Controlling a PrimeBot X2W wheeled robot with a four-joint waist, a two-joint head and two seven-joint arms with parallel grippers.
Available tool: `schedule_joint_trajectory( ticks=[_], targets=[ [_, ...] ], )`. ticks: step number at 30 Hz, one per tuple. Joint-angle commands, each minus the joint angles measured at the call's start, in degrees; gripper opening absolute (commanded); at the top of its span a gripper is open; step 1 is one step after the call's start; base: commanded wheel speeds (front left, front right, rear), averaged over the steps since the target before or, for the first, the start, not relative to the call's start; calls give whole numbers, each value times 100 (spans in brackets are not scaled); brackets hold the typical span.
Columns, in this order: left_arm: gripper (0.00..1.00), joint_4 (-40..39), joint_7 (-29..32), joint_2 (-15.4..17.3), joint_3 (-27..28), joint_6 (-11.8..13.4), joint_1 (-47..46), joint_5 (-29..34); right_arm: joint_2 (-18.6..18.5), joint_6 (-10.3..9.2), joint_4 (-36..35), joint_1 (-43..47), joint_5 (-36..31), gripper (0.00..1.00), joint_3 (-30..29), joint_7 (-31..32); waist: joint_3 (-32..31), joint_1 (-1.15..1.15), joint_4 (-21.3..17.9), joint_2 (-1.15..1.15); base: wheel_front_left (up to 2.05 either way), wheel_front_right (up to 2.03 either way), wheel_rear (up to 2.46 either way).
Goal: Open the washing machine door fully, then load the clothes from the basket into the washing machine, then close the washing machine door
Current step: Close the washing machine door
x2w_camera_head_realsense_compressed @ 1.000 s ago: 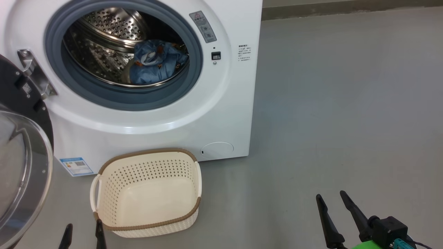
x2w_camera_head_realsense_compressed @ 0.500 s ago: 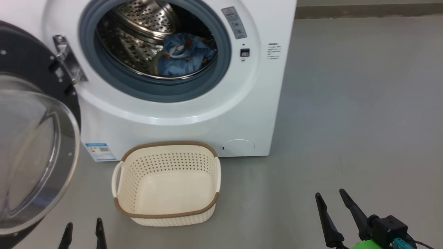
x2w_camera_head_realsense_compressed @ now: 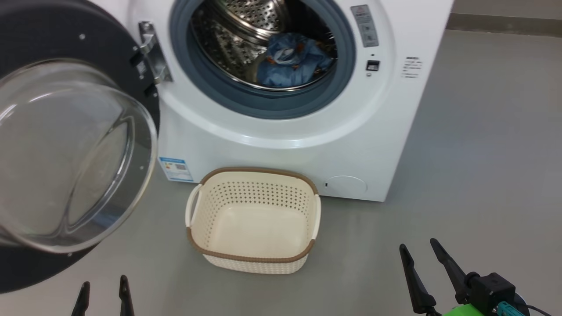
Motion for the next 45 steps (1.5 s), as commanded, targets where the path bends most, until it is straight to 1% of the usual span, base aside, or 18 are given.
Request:
schedule_joint_trajectory(
  ticks=[1, 8, 28, 35, 45],
  targets=[
    [100, -120, -36, 18, 200, 40, -289, -64, -24, 53, -164, -177, -21, 100, 119, -12, 55, 0, 243, 0, 0, 0, 0],
    [100, -59, -36, 18, 200, 49, -289, -94, -23, 53, -193, -218, -51, 100, 127, 22, 56, 0, 571, 0, 0, 0, 0],
    [100, -8, -36, 18, 107, 115, -334, -173, -53, 53, -217, -288, -73, 100, 178, 108, 82, 0, 1059, 0, 0, 0, 0],
    [100, -3, -36, 18, 97, 124, -293, -174, -69, 53, -191, -260, -56, 100, 184, 114, 25, 0, 1135, 0, 0, 0, 0],
    [100, -22, -36, 18, 139, 96, -249, -141, -70, 53, -186, -229, -45, 100, 234, 113, 11, 0, 1070, 0, 0, 0, 0]
  ],
)
